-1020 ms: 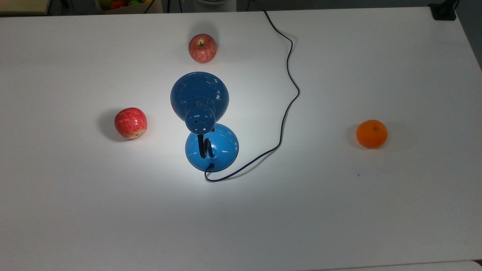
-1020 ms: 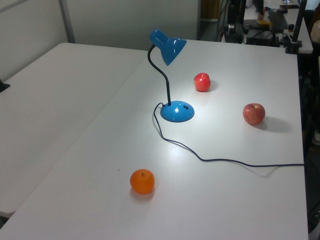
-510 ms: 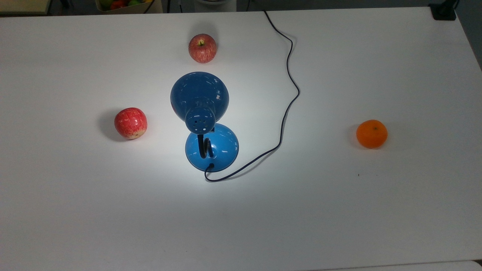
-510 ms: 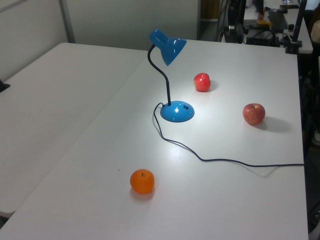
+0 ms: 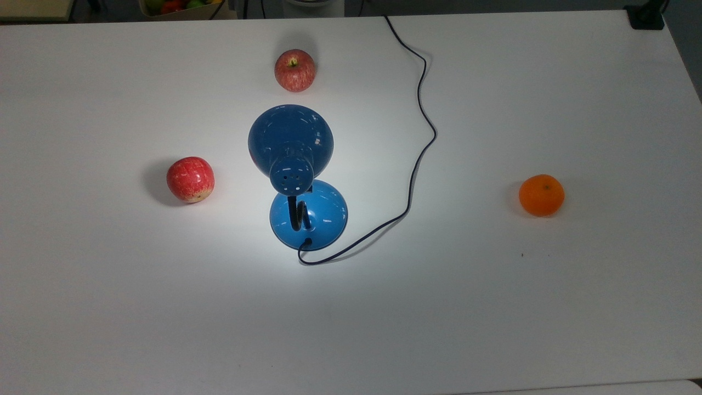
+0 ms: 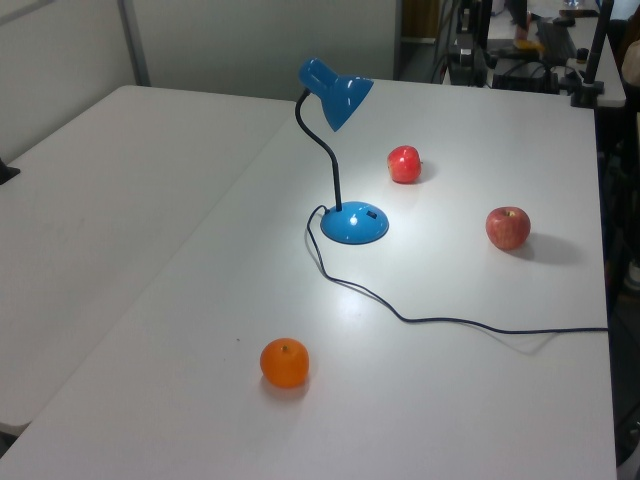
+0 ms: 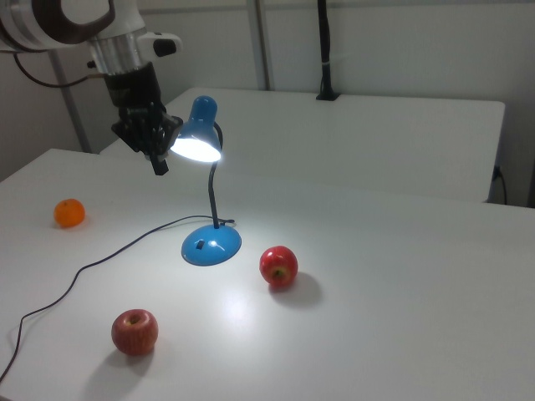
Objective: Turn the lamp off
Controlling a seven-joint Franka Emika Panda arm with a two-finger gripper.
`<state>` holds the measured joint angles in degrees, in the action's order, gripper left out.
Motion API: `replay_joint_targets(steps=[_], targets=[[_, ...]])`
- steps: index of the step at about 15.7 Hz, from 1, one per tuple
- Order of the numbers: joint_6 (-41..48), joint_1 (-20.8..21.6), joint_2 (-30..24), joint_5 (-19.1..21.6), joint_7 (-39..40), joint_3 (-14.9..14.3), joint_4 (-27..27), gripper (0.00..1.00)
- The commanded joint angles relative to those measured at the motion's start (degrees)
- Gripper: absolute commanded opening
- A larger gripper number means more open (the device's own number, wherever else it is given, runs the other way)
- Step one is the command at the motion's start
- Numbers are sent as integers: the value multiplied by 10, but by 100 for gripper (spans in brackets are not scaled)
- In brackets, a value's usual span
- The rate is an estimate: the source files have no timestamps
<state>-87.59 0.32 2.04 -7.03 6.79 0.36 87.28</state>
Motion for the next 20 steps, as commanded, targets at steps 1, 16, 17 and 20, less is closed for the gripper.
replay_joint_targets(steps=[1,16,17,20], targets=[[5,-1,0,7,17,-1,1,0],[-171,6,-3,9,7,2,150,0],[-193,6,-1,9,2,2,163,0],[-263,7,2,9,-42,4,198,0]])
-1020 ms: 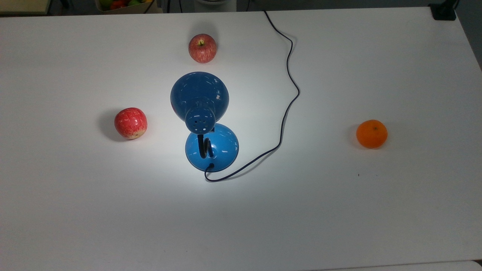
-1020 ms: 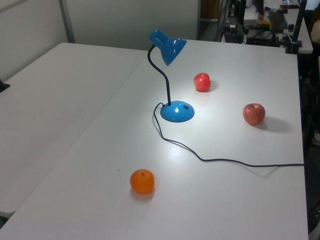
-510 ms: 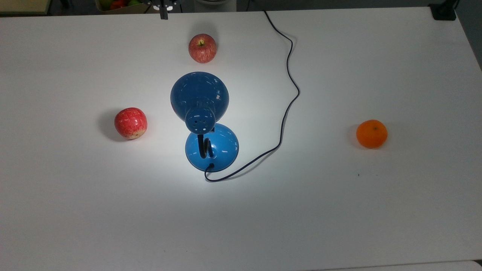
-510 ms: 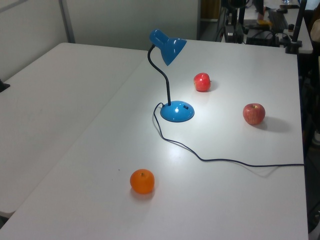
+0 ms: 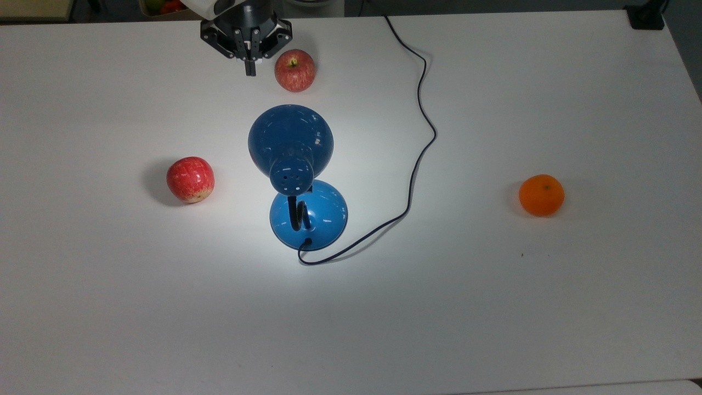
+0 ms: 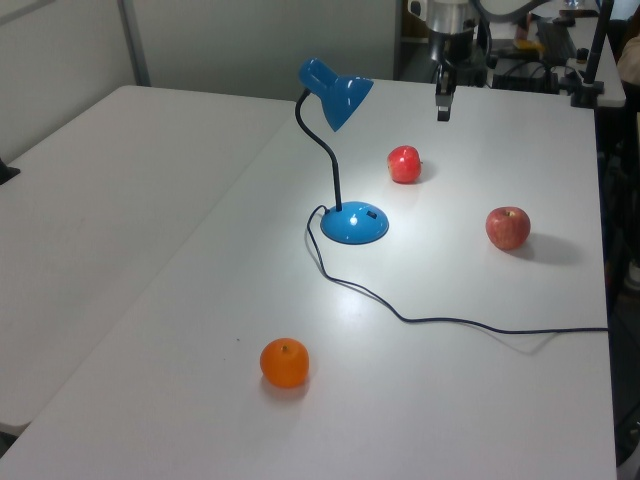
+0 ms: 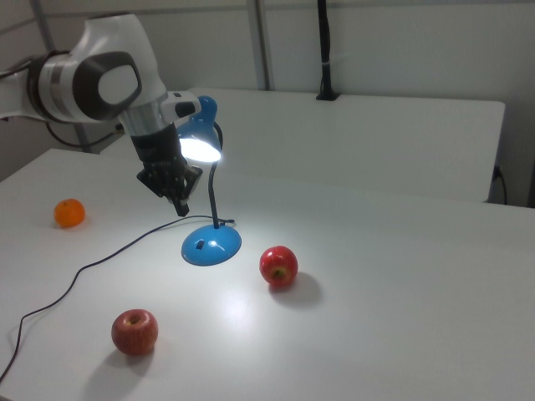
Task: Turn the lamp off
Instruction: 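Move the gripper down behind the blue lamp toward its round base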
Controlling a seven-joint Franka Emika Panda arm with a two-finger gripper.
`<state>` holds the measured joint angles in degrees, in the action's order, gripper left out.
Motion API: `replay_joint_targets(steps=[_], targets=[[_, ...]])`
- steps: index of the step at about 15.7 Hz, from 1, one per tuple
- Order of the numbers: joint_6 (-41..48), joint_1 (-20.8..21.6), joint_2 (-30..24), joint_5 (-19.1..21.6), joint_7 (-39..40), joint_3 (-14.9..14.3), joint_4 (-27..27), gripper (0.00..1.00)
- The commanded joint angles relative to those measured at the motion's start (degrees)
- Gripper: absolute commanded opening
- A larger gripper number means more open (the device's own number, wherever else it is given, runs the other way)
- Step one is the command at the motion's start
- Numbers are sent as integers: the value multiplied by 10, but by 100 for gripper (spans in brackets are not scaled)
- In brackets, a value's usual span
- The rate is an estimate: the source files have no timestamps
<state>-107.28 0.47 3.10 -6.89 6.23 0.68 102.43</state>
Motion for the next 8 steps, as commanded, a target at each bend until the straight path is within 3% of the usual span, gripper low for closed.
replay_joint_targets(steps=[1,8], targets=[[-84,9,-2,7,-46,2,56,0],[-236,46,35,6,-119,1,116,0]])
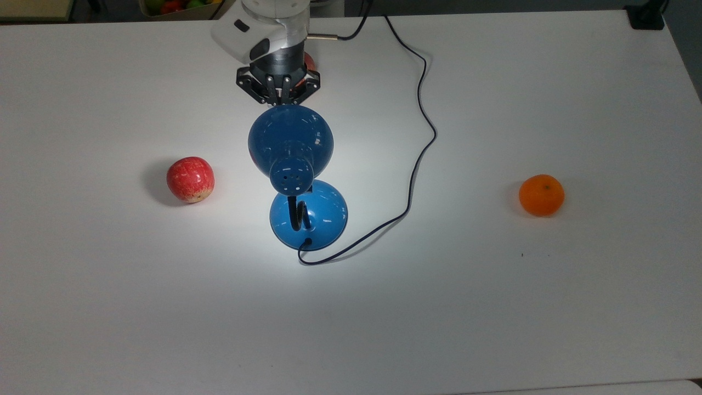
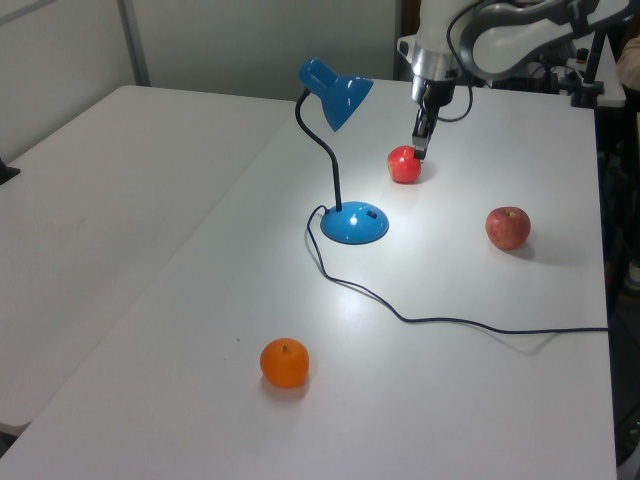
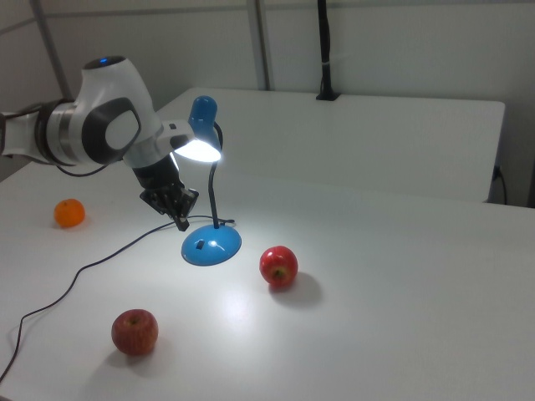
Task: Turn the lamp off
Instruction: 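Move the gripper down behind the blue lamp toward its round base, then press the switch on the lamp base with the gripper fingertips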
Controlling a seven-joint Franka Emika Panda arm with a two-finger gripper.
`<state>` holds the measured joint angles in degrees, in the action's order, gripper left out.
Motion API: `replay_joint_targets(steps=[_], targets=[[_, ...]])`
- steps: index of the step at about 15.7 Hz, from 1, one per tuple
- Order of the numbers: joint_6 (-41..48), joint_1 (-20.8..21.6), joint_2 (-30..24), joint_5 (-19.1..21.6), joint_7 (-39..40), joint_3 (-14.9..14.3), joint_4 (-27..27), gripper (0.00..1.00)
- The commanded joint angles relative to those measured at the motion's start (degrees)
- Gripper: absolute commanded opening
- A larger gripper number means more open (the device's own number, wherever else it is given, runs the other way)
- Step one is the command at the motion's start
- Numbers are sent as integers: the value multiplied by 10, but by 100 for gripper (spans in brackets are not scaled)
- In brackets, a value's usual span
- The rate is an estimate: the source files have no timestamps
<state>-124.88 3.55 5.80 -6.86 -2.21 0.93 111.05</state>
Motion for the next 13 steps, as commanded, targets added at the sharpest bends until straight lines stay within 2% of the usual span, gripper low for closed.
replay_joint_targets(steps=[1,5,13], targets=[[-76,18,15,4,-46,-1,30,0],[-163,35,66,-4,-92,-1,29,0],[-252,38,116,-16,-93,-2,25,0]])
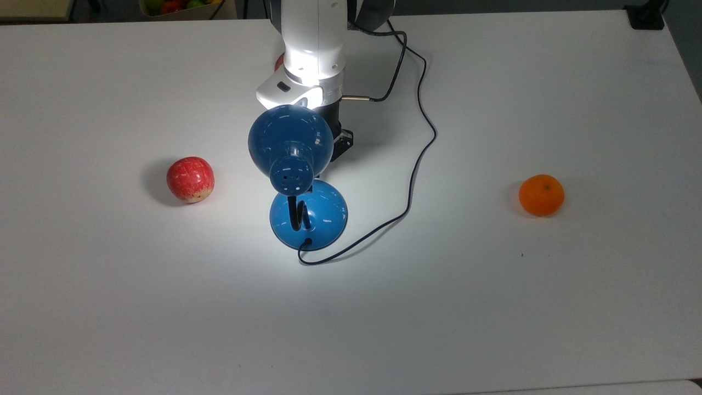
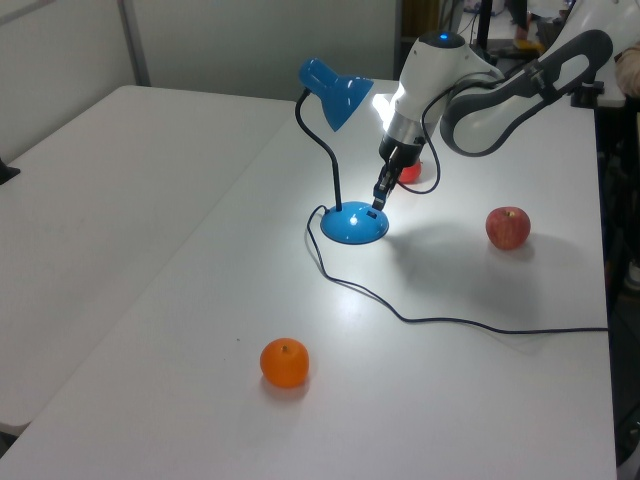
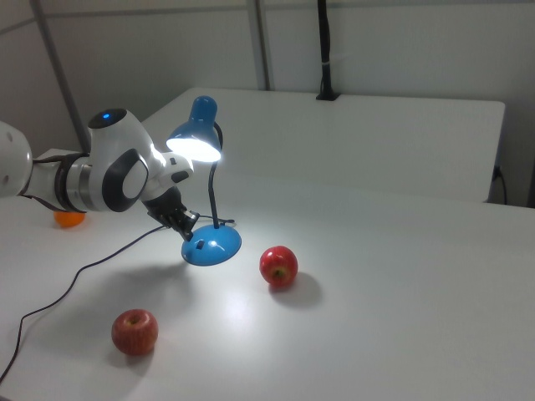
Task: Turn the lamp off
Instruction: 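Press the switch on the lamp base with the gripper fingertips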
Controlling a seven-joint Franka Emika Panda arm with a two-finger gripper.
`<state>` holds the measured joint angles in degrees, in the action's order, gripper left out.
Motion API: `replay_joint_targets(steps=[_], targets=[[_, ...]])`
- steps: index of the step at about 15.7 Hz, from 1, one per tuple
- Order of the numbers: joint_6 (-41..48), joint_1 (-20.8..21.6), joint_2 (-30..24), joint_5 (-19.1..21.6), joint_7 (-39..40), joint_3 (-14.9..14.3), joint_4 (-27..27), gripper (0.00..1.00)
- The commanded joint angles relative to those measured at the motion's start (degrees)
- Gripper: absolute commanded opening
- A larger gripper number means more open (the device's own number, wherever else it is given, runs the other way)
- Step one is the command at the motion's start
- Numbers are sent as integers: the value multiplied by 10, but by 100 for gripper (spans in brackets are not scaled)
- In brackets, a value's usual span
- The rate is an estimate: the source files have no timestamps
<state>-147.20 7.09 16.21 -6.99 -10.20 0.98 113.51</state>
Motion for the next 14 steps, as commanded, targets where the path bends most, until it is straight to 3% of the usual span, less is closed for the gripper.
replay_joint_targets(steps=[1,14], targets=[[-32,3,13,-19,-13,-2,0,0],[-52,-4,33,-41,-13,-4,-1,0]])
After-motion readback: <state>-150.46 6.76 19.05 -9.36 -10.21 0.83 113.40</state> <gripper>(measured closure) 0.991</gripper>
